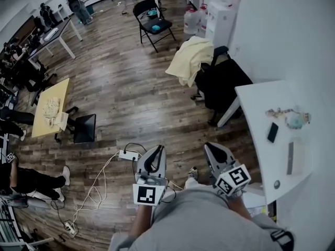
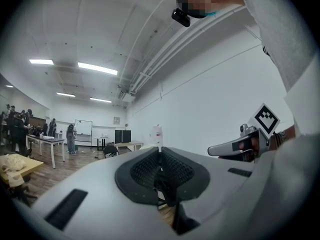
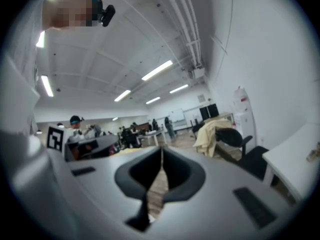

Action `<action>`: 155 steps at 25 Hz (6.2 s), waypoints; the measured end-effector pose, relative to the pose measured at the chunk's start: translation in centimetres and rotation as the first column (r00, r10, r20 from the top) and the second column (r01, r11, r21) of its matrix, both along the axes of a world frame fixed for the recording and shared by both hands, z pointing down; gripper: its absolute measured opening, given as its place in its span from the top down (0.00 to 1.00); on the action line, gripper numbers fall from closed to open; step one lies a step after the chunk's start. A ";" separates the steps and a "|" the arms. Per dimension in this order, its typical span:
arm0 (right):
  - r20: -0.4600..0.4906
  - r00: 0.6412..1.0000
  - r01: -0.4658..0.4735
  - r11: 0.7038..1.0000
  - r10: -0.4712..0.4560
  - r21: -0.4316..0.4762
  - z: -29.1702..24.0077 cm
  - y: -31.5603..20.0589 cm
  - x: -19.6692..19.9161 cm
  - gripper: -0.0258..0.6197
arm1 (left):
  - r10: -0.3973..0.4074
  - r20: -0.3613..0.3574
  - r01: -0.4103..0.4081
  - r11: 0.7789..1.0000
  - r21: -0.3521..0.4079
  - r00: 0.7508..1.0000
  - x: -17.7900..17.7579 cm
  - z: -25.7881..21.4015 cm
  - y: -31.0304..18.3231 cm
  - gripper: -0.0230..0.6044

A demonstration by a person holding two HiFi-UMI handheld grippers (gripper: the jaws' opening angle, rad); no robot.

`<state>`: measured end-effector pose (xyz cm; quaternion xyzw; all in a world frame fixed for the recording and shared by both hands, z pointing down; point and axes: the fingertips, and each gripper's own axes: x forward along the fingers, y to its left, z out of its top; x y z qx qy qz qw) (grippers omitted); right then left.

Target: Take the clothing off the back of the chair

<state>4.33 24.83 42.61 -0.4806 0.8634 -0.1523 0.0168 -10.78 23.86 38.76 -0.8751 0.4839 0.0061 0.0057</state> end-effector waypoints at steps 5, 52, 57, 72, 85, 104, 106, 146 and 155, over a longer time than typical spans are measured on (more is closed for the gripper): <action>-0.011 0.999 0.043 0.999 -0.043 0.011 0.1 -3.3 1.9 0.91 | -0.043 -0.006 0.044 0.999 0.009 0.999 1.8 -0.2 -2.9 0.88; -0.036 0.984 -0.178 0.984 0.177 -0.027 0.2 -22.2 9.5 0.91 | 0.166 -0.031 -0.166 0.986 -0.009 0.986 8.9 0.1 -26.4 0.88; -0.033 0.977 -0.210 0.977 0.209 -0.024 0.2 -25.2 8.6 0.91 | 0.202 -0.038 -0.203 0.979 -0.015 0.979 8.5 0.2 -29.6 0.88; -0.025 0.941 -0.338 0.941 0.337 -0.021 0.8 -32.1 5.5 0.91 | 0.341 -0.030 -0.341 0.940 -0.001 0.940 6.7 0.3 -38.5 0.88; -0.061 0.877 -0.479 0.877 0.476 -0.046 1.4 -32.1 6.9 0.91 | 0.476 -0.056 -0.478 0.878 -0.022 0.878 10.1 1.2 -41.2 0.87; -0.056 0.917 -0.399 0.913 0.396 -0.088 2.6 -35.0 11.6 0.91 | 0.461 0.018 -0.456 0.882 -0.116 0.887 16.5 3.2 -42.9 0.61; -0.055 0.927 -0.374 0.924 0.371 -0.080 2.4 -36.0 12.8 0.91 | 0.451 0.035 -0.444 0.887 -0.126 0.892 17.8 3.5 -43.5 0.59; 0.009 0.999 0.037 0.995 -0.036 -0.089 5.0 -44.3 21.1 0.91 | 0.136 0.277 -0.025 0.928 -0.372 0.951 23.6 12.4 -48.5 0.49; 0.015 0.998 0.061 0.993 -0.060 -0.103 5.7 -44.5 20.9 0.91 | 0.098 0.260 0.012 0.921 -0.389 0.961 23.2 12.9 -48.7 0.64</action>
